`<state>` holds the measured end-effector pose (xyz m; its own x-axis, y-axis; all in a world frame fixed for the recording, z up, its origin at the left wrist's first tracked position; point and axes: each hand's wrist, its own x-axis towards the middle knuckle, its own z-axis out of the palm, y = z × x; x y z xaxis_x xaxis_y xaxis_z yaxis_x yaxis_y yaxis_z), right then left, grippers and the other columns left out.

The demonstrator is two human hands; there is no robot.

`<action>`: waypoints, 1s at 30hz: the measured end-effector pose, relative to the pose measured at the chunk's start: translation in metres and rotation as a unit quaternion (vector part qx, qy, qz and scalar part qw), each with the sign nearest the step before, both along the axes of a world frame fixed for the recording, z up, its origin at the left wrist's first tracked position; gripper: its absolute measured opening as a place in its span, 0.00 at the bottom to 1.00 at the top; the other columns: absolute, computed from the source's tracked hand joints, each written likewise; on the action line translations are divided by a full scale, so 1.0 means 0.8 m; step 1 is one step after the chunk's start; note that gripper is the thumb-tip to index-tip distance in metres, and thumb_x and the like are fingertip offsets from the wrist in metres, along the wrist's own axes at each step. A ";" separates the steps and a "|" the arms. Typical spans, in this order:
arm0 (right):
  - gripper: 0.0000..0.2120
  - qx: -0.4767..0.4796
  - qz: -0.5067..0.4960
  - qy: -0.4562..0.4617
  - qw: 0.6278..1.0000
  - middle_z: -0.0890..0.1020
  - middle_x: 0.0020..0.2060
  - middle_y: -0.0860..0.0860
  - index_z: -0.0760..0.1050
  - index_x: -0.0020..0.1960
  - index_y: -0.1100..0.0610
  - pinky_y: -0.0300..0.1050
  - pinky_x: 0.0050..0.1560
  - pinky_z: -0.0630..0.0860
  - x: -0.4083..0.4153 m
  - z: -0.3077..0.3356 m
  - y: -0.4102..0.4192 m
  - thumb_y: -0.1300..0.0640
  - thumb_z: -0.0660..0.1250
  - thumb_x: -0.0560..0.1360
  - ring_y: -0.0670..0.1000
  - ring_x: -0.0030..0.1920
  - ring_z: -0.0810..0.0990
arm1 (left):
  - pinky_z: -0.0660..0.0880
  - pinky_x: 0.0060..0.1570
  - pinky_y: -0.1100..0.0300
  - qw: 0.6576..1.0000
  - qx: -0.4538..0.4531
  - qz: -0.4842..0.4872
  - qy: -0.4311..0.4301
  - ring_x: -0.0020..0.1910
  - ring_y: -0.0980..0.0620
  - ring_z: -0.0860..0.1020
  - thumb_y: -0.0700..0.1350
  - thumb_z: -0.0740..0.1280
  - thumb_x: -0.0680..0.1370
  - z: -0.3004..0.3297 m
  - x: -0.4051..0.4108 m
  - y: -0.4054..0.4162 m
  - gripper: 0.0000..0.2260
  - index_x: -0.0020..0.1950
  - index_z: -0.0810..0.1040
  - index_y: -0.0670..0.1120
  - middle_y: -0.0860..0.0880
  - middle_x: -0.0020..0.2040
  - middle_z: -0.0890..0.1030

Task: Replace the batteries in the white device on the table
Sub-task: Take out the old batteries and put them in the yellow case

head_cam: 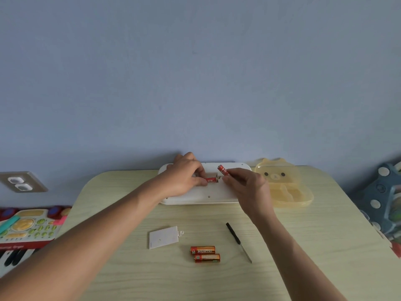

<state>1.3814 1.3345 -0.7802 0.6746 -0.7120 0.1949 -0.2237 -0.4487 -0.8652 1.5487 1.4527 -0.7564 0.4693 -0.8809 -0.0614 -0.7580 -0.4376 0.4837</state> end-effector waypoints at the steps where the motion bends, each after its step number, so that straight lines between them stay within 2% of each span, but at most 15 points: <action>1: 0.05 0.002 -0.001 -0.002 1.000 0.85 0.34 0.46 0.86 0.45 0.48 0.40 0.34 0.71 0.000 0.001 0.000 0.55 0.72 0.76 0.40 0.32 0.76 | 0.70 0.63 0.48 1.000 -0.004 -0.001 0.002 0.62 0.49 0.68 0.53 0.73 0.76 0.000 0.000 0.001 0.09 0.53 0.81 0.50 0.52 0.55 0.73; 3: 0.05 0.015 -0.003 -0.011 1.000 0.85 0.35 0.45 0.86 0.45 0.48 0.38 0.35 0.71 0.001 0.003 0.000 0.55 0.72 0.76 0.40 0.33 0.77 | 0.71 0.60 0.51 0.999 -0.032 -0.002 0.006 0.61 0.49 0.70 0.52 0.73 0.76 -0.002 0.000 0.002 0.08 0.51 0.81 0.50 0.52 0.54 0.75; 6: 0.05 0.054 0.000 -0.030 0.998 0.84 0.34 0.46 0.86 0.46 0.48 0.38 0.36 0.69 -0.005 0.012 -0.002 0.56 0.71 0.76 0.41 0.34 0.76 | 0.70 0.44 0.64 0.996 -0.089 0.003 0.022 0.51 0.51 0.75 0.49 0.72 0.77 0.000 -0.008 -0.001 0.04 0.48 0.79 0.51 0.53 0.47 0.80; 7: 0.05 0.054 -0.006 -0.039 0.998 0.83 0.36 0.44 0.86 0.47 0.49 0.36 0.37 0.68 -0.009 0.016 -0.004 0.56 0.72 0.76 0.41 0.34 0.76 | 0.70 0.42 0.65 0.995 -0.098 0.002 0.035 0.47 0.52 0.77 0.49 0.72 0.77 0.003 -0.013 -0.005 0.04 0.47 0.79 0.51 0.53 0.44 0.81; 9: 0.05 0.041 -0.048 -0.051 0.997 0.83 0.43 0.46 0.87 0.49 0.51 0.33 0.40 0.71 -0.021 0.021 -0.010 0.56 0.73 0.75 0.40 0.40 0.80 | 0.73 0.43 0.62 0.990 -0.113 -0.018 0.081 0.43 0.55 0.81 0.47 0.73 0.77 0.011 -0.022 -0.015 0.04 0.47 0.79 0.51 0.54 0.41 0.84; 12: 0.03 0.022 -0.094 -0.042 0.994 0.84 0.41 0.53 0.87 0.46 0.52 0.44 0.41 0.74 -0.043 0.029 -0.025 0.55 0.73 0.74 0.50 0.42 0.82 | 0.74 0.40 0.64 0.979 -0.148 -0.027 0.136 0.37 0.57 0.80 0.46 0.75 0.76 0.021 -0.038 -0.033 0.03 0.45 0.81 0.51 0.53 0.38 0.84; 14: 0.05 0.012 -0.122 -0.016 0.992 0.85 0.39 0.55 0.86 0.44 0.55 0.47 0.40 0.75 -0.062 0.029 -0.038 0.54 0.73 0.74 0.56 0.42 0.82 | 0.72 0.38 0.67 0.975 -0.160 -0.030 0.152 0.36 0.59 0.78 0.45 0.76 0.74 0.026 -0.055 -0.050 0.03 0.44 0.83 0.51 0.54 0.39 0.84; 17: 0.06 0.005 -0.171 0.022 0.985 0.86 0.38 0.48 0.87 0.49 0.52 0.48 0.43 0.79 -0.089 0.026 -0.051 0.53 0.74 0.74 0.50 0.41 0.83 | 0.75 0.44 0.66 0.971 -0.161 -0.042 0.171 0.42 0.57 0.82 0.43 0.79 0.71 0.026 -0.085 -0.081 0.06 0.45 0.84 0.50 0.52 0.42 0.85; 19: 0.08 -0.008 -0.191 0.047 0.980 0.85 0.36 0.47 0.86 0.49 0.53 0.42 0.37 0.76 -0.103 0.020 -0.055 0.51 0.73 0.74 0.47 0.38 0.82 | 0.78 0.46 0.63 0.969 -0.155 -0.042 0.186 0.42 0.57 0.84 0.42 0.81 0.69 0.024 -0.100 -0.099 0.10 0.45 0.82 0.49 0.52 0.41 0.86; 21: 0.07 -0.026 -0.206 0.078 0.975 0.85 0.35 0.46 0.85 0.47 0.52 0.36 0.32 0.71 -0.113 0.016 -0.055 0.49 0.73 0.74 0.44 0.35 0.80 | 0.78 0.46 0.61 0.970 -0.148 -0.052 0.186 0.40 0.56 0.84 0.41 0.82 0.67 0.021 -0.112 -0.114 0.12 0.43 0.81 0.47 0.51 0.39 0.86; 25: 0.10 -0.066 -0.216 0.097 0.969 0.86 0.33 0.47 0.85 0.40 0.55 0.47 0.38 0.79 -0.122 0.006 -0.052 0.49 0.73 0.74 0.50 0.36 0.83 | 0.77 0.40 0.65 0.976 -0.137 -0.073 0.151 0.40 0.54 0.84 0.40 0.82 0.65 0.014 -0.125 -0.133 0.11 0.40 0.83 0.45 0.50 0.39 0.85; 28: 0.10 -0.092 -0.217 0.127 0.964 0.85 0.33 0.49 0.84 0.40 0.55 0.49 0.36 0.79 -0.121 -0.001 -0.051 0.49 0.73 0.74 0.52 0.35 0.83 | 0.76 0.39 0.70 0.980 -0.118 -0.094 0.130 0.39 0.58 0.84 0.39 0.81 0.67 0.007 -0.131 -0.139 0.08 0.40 0.84 0.45 0.52 0.39 0.86; 30: 0.12 -0.123 -0.216 0.166 0.954 0.86 0.34 0.50 0.84 0.42 0.54 0.50 0.37 0.79 -0.121 -0.004 -0.046 0.45 0.71 0.75 0.55 0.37 0.83 | 0.76 0.39 0.69 0.980 -0.113 -0.104 0.130 0.38 0.58 0.84 0.38 0.80 0.69 0.001 -0.134 -0.142 0.06 0.40 0.84 0.44 0.51 0.38 0.86</action>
